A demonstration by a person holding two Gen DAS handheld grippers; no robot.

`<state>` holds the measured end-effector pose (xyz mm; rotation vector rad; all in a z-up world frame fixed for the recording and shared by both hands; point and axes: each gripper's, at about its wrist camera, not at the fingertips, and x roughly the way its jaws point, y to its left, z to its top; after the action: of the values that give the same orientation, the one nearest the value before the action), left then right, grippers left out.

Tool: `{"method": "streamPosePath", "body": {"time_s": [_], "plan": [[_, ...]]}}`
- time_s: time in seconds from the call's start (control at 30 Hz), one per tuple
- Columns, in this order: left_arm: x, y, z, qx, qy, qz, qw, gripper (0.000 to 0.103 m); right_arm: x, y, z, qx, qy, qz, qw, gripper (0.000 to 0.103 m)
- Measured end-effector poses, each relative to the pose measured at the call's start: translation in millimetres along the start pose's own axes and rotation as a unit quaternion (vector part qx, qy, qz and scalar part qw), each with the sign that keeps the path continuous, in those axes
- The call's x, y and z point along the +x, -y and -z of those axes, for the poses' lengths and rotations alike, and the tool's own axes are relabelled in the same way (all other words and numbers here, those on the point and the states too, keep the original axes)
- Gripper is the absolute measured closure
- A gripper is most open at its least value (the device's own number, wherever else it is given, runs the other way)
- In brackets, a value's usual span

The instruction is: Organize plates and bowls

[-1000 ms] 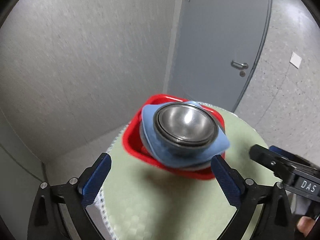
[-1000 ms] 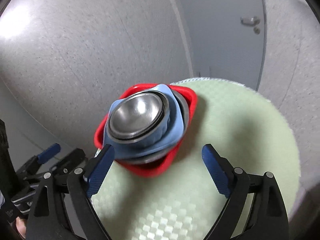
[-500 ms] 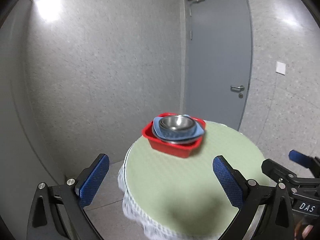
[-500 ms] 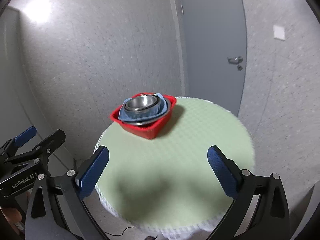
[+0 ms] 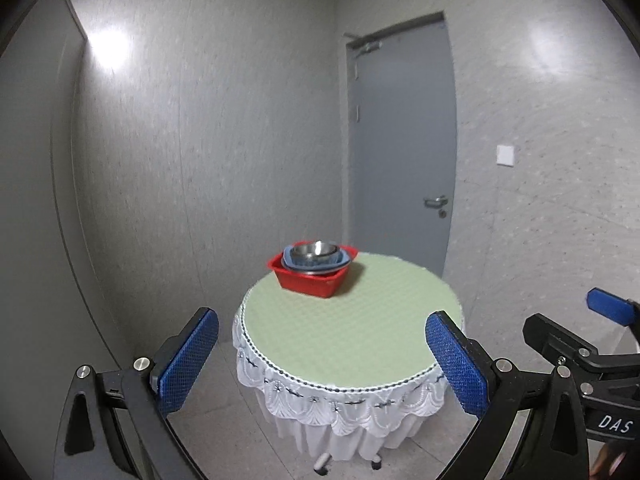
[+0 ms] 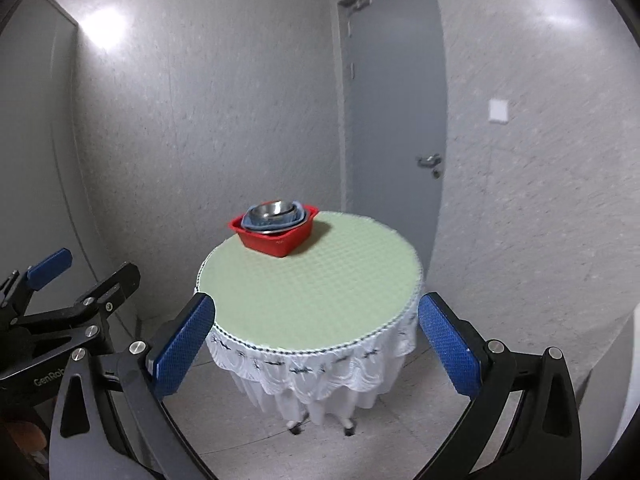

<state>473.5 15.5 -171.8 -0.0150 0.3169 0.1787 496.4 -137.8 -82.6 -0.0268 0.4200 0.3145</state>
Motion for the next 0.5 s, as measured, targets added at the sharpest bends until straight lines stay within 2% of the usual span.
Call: {"method": "streamPosePath", "body": {"time_s": [0.1,0.37,0.5], "plan": [[-38,-1,11,0.003,0.008,0.010,0.9999,0.001,-34,-4,10,0.001,0.011,0.008,1.000,0.000],[-110,-23,43,0.010,0.028,0.029,0.9991,0.001,-116,-28,41,0.010,0.034,0.040,0.999,0.000],[-147,-39,56,0.015,0.033,0.036,0.9987,0.001,-148,-43,57,0.013,0.033,0.052,0.998,0.000]]}}
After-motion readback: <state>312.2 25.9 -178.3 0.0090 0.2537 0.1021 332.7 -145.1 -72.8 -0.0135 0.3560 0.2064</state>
